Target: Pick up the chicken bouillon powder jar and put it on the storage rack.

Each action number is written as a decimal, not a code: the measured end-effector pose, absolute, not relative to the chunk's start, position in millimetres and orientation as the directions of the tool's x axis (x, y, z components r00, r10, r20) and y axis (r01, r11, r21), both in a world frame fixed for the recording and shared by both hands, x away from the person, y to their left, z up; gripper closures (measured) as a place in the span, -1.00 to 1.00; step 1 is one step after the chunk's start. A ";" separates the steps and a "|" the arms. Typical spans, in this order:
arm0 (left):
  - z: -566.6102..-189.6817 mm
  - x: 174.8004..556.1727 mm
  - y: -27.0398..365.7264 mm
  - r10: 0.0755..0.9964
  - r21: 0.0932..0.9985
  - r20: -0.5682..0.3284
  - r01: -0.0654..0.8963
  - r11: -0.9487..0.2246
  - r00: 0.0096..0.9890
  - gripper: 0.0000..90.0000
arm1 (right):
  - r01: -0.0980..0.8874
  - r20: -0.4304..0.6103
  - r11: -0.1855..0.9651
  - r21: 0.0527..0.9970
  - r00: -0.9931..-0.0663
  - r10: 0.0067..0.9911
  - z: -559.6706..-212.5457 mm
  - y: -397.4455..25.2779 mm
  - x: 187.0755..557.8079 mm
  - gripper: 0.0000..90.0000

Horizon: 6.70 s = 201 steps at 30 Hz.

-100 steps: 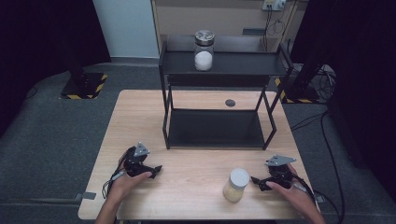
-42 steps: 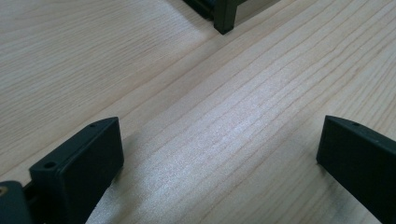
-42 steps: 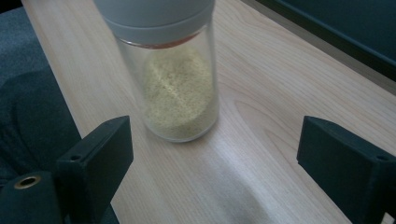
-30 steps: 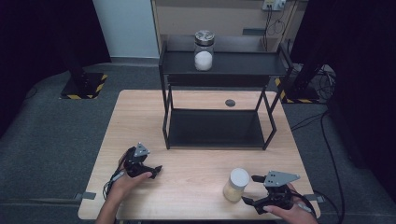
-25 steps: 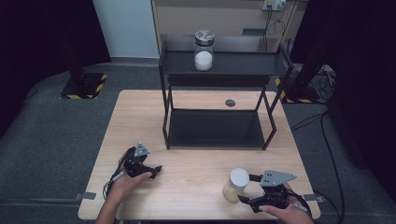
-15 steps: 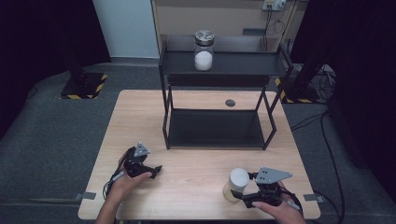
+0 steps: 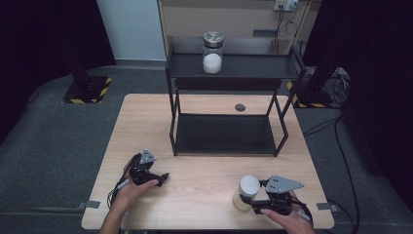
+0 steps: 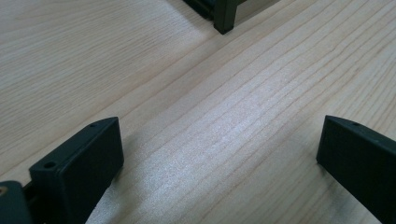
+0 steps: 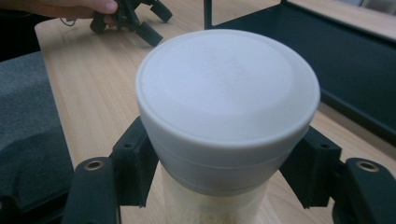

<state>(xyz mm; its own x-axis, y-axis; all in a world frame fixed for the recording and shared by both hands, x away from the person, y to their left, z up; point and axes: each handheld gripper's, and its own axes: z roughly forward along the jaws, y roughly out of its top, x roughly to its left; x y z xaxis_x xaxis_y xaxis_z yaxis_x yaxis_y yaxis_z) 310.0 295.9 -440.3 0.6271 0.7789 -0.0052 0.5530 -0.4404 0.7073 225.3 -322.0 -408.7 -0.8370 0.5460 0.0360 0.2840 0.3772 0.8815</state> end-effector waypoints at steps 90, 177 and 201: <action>-440.2 314.7 296.8 0.766 0.706 -0.007 0.546 -0.451 0.642 -1.00 | 0.191 -0.040 0.429 0.883 -0.880 0.473 -119.0 -352.7 395.3 -0.20; -440.0 319.6 299.3 0.749 0.705 -0.005 0.534 -0.467 0.662 -1.00 | 0.293 0.018 0.354 0.888 -0.792 0.610 -99.1 -314.7 500.4 -0.21; -440.2 319.0 298.3 0.754 0.706 -0.006 0.537 -0.462 0.657 -1.00 | 0.273 -0.096 0.437 0.857 -0.749 0.656 -79.7 -314.6 451.9 -0.85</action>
